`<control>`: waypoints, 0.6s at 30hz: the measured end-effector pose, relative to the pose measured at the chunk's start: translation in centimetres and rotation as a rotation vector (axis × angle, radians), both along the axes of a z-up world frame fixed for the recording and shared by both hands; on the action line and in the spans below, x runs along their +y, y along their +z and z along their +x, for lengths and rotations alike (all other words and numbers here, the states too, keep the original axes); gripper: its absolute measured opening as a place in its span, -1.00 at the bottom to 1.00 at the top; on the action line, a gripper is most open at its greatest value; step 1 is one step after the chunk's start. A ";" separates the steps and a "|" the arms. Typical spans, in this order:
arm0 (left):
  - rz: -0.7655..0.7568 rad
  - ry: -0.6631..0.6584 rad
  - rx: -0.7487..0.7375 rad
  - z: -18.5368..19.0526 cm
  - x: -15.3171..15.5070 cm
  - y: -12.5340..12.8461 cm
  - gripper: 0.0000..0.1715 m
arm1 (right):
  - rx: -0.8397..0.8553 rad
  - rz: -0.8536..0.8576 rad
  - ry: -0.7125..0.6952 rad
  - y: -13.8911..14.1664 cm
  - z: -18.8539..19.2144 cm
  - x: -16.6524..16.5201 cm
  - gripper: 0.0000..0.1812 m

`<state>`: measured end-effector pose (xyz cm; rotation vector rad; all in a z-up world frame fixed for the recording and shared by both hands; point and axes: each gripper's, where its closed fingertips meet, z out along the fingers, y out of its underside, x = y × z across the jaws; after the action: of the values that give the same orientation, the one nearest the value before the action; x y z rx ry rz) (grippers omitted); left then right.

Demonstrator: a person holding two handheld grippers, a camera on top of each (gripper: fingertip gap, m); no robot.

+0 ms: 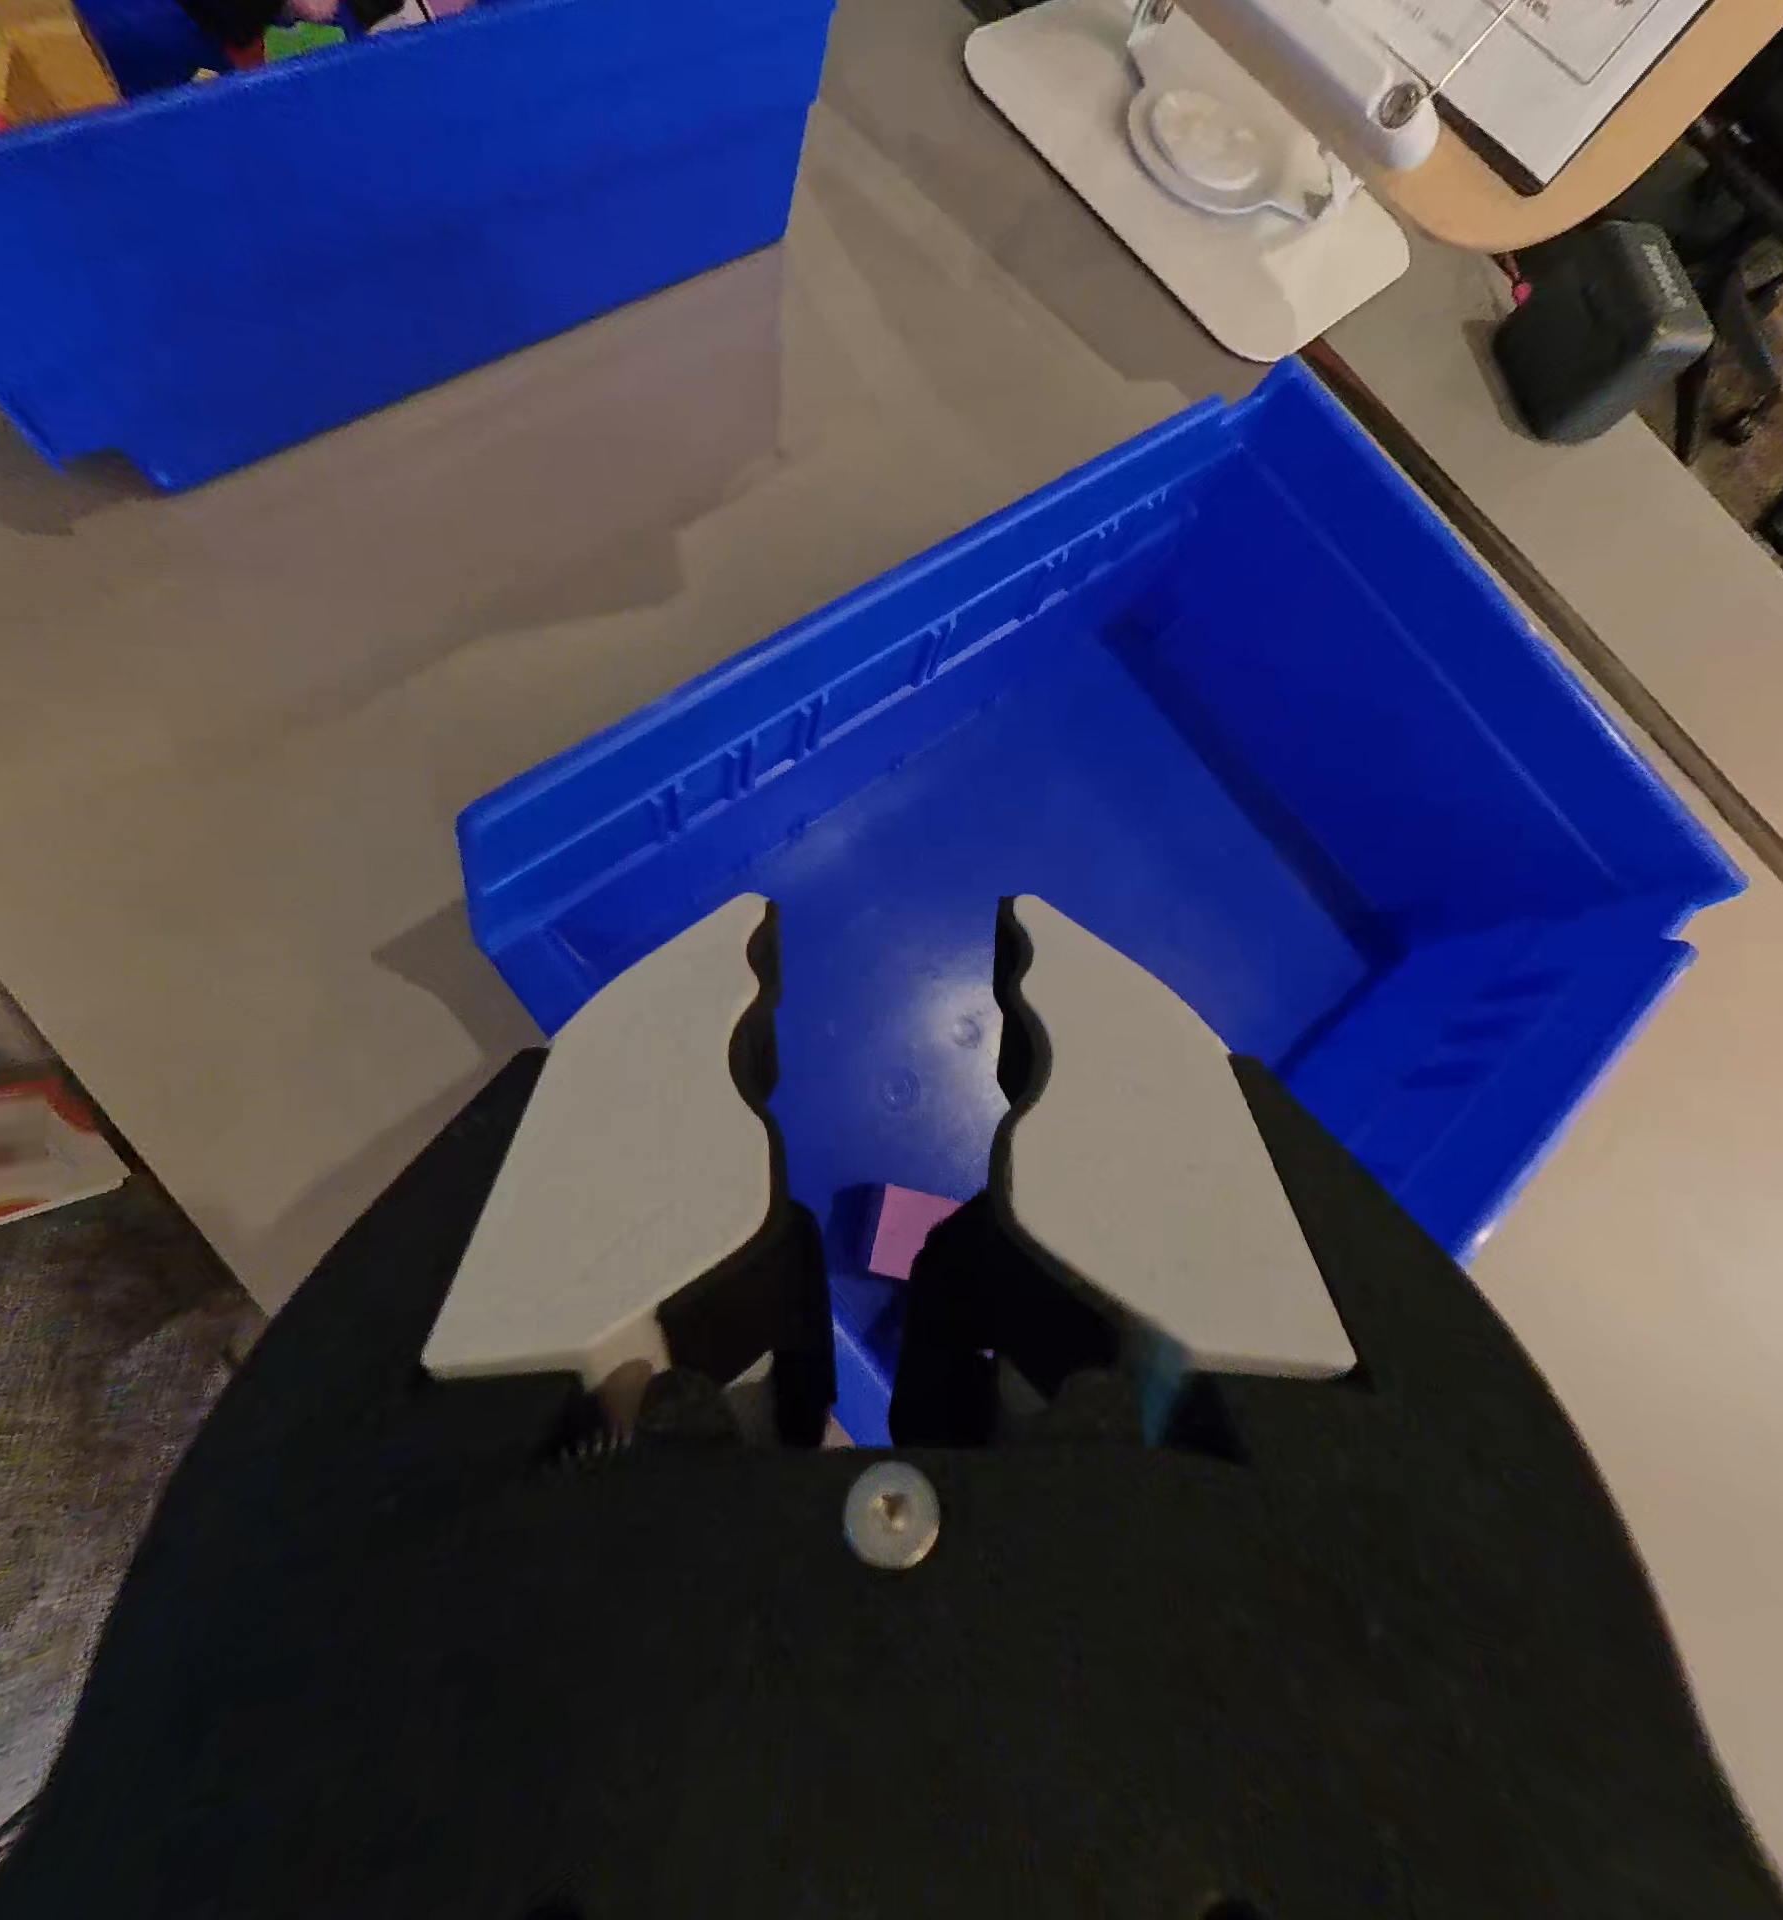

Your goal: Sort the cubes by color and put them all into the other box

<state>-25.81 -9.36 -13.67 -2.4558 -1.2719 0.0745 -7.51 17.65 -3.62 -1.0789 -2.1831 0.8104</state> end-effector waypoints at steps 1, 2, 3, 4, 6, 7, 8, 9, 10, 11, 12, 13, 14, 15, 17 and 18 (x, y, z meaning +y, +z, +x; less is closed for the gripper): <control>-0.003 0.003 -0.005 0.0 0.0 0.0 -0.51 | -0.001 0.008 -0.001 0.0 0.1 0.1 -0.56; -0.011 0.005 -0.008 0.0 0.0 0.0 -0.49 | 0.002 0.016 -0.002 0.1 0.1 0.2 -0.56; -0.024 0.010 -0.007 -0.1 -0.1 0.0 -0.48 | 0.005 0.019 -0.001 0.1 0.2 0.3 -0.56; -0.037 0.014 -0.003 -0.1 -0.2 -0.1 -0.45 | 0.006 0.020 -0.001 0.1 0.3 0.3 -0.56; -0.083 0.014 0.019 -0.4 -0.6 -0.2 -0.41 | 0.005 0.024 -0.002 0.1 0.4 0.5 -0.56; -0.098 0.014 0.036 -0.5 -0.8 -0.2 -0.40 | 0.008 0.027 -0.006 0.2 0.4 0.6 -0.56; -0.100 0.013 0.052 -0.6 -0.8 -0.1 -0.39 | 0.010 0.025 -0.007 0.3 0.5 0.7 -0.57; -0.090 0.013 0.064 -0.6 -0.7 0.1 -0.39 | 0.010 0.022 -0.007 0.3 0.5 0.8 -0.57; -0.081 0.011 0.065 -0.6 -0.7 0.2 -0.39 | 0.012 0.022 -0.009 0.4 0.6 0.8 -0.58; -0.083 0.010 0.060 -0.6 -0.7 0.1 -0.39 | 0.014 0.022 -0.010 0.4 0.6 0.8 -0.57; -0.092 0.008 0.055 -0.5 -0.9 0.0 -0.39 | 0.013 0.020 -0.009 0.5 0.6 0.8 -0.58; -0.097 0.009 0.044 -0.5 -0.9 -0.2 -0.39 | 0.012 0.020 -0.009 0.5 0.6 0.8 -0.58; -0.095 0.010 0.028 -0.4 -0.9 -0.4 -0.38 | 0.014 0.020 -0.010 0.5 0.5 0.8 -0.58; -0.092 0.011 0.013 -0.2 -0.9 -0.7 -0.38 | 0.015 0.020 -0.010 0.5 0.5 0.7 -0.58; -0.100 0.008 -0.005 -0.1 -0.7 -1.2 -0.38 | 0.017 0.022 -0.008 0.5 0.4 0.5 -0.57; -0.105 0.004 -0.016 0.0 -0.6 -1.5 -0.38 | 0.017 0.026 -0.009 0.5 0.4 0.4 -0.57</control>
<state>-25.77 -9.94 -15.17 -2.5469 -1.3107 0.1265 -7.10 18.08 -3.11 -1.0645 -2.1679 0.7820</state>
